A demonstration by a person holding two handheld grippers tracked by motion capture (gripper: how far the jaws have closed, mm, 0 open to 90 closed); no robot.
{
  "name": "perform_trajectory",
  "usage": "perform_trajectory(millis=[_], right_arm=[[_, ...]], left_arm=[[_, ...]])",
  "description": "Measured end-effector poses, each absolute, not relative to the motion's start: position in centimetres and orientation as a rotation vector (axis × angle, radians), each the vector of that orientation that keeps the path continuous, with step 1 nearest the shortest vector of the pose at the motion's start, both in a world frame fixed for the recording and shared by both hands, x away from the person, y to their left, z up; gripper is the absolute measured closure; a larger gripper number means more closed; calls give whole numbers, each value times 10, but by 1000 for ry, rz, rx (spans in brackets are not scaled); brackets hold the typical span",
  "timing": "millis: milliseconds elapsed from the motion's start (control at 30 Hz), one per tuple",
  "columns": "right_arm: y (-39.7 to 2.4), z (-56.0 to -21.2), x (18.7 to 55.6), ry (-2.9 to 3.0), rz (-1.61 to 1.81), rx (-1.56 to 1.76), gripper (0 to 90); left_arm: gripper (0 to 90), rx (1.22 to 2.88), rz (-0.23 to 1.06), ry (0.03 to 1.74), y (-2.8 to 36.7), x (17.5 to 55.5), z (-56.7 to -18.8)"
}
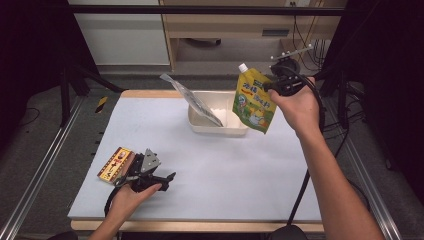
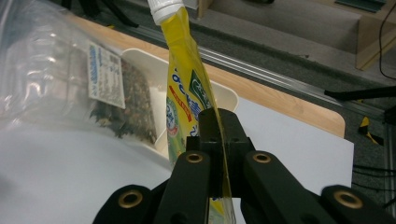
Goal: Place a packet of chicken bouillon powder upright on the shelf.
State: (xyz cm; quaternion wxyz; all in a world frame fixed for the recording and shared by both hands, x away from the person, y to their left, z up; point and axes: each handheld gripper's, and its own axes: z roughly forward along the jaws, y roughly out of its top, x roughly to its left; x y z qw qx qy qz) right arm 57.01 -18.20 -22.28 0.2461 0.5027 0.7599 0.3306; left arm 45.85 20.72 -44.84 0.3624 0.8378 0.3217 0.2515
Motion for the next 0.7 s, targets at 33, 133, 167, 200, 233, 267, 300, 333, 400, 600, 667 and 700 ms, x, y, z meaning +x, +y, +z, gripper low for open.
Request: perform_trajectory(millis=[33,133,167,200,233,267,300,333,400,600,667,700], right_arm=[[-181,-224,574,2065,898,1389,900],[-177,-228,586,2047,891,1425,900],[-176,-229,590,2042,895,1446,900],[-175,-231,594,2034,898,1463,900],[-174,-232,598,2027,896,1472,900],[-172,-233,602,2022,895,1485,900],[-171,-234,605,2017,895,1499,900],[-169,-234,609,2014,894,1511,900],[-166,-236,614,2005,882,1524,900],[-159,-241,630,1972,881,1587,900],[-157,-243,634,1966,874,1593,900],[-156,-244,635,1962,872,1597,900]], left_arm=[[77,2154,646,829,207,459,-449],[77,2152,643,834,208,460,-449],[77,2153,644,836,208,460,-449],[77,2153,643,838,208,460,-450],[78,2152,642,838,208,460,-450],[77,2152,641,835,208,459,-449],[78,2151,642,834,208,459,-449],[78,2151,642,834,208,459,-449],[78,2152,640,832,208,459,-449],[78,2154,628,829,208,459,-449],[78,2155,626,826,208,459,-449],[78,2156,625,826,208,459,-449]])
